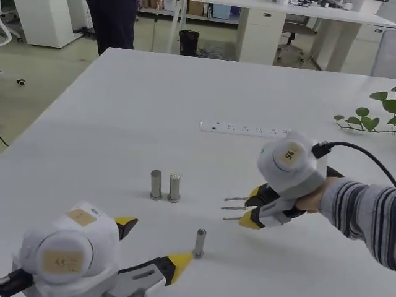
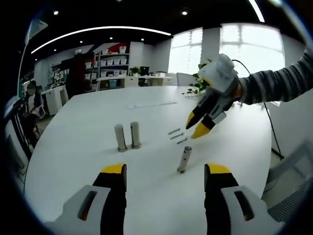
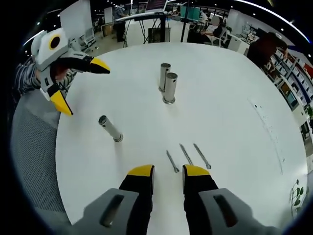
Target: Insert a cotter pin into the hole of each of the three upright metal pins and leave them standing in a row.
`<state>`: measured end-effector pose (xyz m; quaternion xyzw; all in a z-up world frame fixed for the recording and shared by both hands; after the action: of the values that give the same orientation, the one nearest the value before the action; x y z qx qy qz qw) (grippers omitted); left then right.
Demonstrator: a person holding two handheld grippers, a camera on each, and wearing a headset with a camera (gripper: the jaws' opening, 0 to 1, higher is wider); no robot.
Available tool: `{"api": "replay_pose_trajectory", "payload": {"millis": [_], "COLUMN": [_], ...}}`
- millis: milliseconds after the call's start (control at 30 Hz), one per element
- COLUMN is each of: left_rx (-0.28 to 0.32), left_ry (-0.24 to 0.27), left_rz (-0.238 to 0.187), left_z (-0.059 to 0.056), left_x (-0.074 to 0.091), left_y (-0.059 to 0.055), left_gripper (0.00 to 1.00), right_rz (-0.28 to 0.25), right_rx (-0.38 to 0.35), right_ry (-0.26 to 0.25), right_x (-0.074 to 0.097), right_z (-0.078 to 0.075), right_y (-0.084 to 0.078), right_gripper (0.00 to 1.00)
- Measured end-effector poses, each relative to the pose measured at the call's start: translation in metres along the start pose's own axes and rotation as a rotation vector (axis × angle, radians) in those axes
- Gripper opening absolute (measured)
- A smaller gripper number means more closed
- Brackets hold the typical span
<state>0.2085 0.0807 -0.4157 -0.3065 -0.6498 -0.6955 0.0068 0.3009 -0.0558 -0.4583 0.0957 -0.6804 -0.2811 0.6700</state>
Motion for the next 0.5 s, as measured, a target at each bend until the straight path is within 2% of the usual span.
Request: {"api": "replay_pose_trajectory", "payload": {"millis": [67, 133, 300, 333, 400, 433, 500], "left_rx": [-0.002, 0.001, -0.021, -0.021, -0.030, -0.031, -0.033], "left_ry": [0.007, 0.009, 0.013, 0.016, 0.016, 0.022, 0.023], "left_rz": [0.006, 0.006, 0.014, 0.014, -0.001, -0.012, -0.023], "left_z": [0.001, 0.000, -0.001, 0.000, 0.001, 0.002, 0.003], "left_x": [0.001, 0.001, 0.003, 0.003, 0.004, 0.004, 0.005], "left_y": [-0.002, -0.003, -0.006, -0.006, -0.004, -0.002, -0.001], "left_gripper": [0.62, 0.61, 0.60, 0.60, 0.58, 0.57, 0.54], "right_rz": [0.002, 0.035, 0.065, 0.077, 0.133, 0.099, 0.111], "right_rx": [0.005, 0.022, 0.016, 0.019, 0.050, 0.054, 0.051], "right_ry": [0.015, 0.027, 0.042, 0.048, 0.060, 0.068, 0.062], "right_x": [-0.007, -0.013, -0.021, -0.022, -0.023, -0.024, -0.023], "right_z": [-0.001, -0.002, -0.004, -0.004, -0.004, -0.003, -0.005], "right_y": [-0.001, -0.005, -0.010, -0.012, -0.019, -0.013, -0.015], "right_gripper": [0.16, 0.14, 0.13, 0.13, 0.11, 0.10, 0.07]}}
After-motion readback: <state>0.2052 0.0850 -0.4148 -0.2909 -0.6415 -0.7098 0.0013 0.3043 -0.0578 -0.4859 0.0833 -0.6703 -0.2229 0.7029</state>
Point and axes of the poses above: the centre of the closed fingertips' face, and the gripper's own axes: x roughly backward along the fingers, z roughly to its left, y roughly out of its top, the point moved 1 cm from there along x, roughly backward along the fingers, and after that the axes turned 8 degrees about y, right-handed, at the moved point
